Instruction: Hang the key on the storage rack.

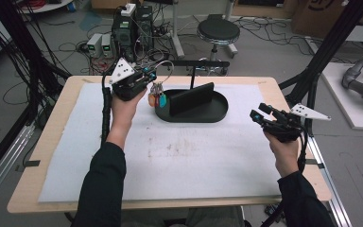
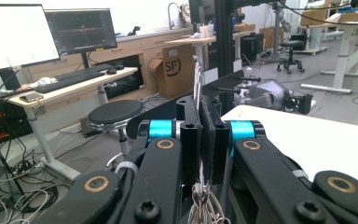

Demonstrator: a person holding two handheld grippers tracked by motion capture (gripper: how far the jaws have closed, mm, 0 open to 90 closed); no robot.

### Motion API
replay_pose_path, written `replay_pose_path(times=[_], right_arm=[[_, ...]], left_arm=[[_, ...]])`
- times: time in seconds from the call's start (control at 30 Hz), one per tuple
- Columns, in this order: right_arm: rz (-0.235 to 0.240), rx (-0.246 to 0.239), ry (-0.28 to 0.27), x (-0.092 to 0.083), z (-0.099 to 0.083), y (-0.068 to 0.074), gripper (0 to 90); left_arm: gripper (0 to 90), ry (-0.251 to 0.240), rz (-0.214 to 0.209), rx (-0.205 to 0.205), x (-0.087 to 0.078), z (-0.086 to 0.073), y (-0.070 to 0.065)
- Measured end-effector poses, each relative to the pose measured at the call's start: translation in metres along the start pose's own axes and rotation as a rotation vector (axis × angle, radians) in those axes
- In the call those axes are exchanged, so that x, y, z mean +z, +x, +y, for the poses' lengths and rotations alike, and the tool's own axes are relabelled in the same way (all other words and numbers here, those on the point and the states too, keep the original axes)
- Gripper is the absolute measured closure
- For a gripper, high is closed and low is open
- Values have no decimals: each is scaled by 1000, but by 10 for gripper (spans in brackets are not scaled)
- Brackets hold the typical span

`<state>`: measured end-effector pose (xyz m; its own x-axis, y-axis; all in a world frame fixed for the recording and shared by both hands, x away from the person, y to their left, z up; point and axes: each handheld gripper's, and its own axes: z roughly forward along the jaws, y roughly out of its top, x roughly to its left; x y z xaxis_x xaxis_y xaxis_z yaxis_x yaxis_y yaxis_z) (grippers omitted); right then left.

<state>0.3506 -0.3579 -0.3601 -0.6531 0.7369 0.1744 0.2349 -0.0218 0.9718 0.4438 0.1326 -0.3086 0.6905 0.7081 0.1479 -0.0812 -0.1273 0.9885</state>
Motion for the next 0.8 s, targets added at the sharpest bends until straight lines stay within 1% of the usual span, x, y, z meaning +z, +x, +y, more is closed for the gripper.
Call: replay_pose_path(times=[0.13, 0.23, 0.27, 0.5, 0.57, 0.8], right_arm=[[0, 0, -1, 0, 0, 0, 406], [1, 0, 0, 0, 0, 0, 406], [1, 1, 0, 0, 0, 0, 406], [3, 1, 2, 0, 0, 0, 406], [3, -1, 2, 0, -1, 0, 406], [-1, 3, 3, -1, -1, -1, 406]], left_arm=[[867, 26, 10, 14, 9, 1, 0], [867, 26, 15, 14, 12, 1, 1], [867, 35, 26, 24, 14, 1, 1], [866, 47, 38, 30, 20, -2, 3], [866, 50, 35, 29, 21, -3, 3], [867, 66, 41, 27, 27, -11, 4]])
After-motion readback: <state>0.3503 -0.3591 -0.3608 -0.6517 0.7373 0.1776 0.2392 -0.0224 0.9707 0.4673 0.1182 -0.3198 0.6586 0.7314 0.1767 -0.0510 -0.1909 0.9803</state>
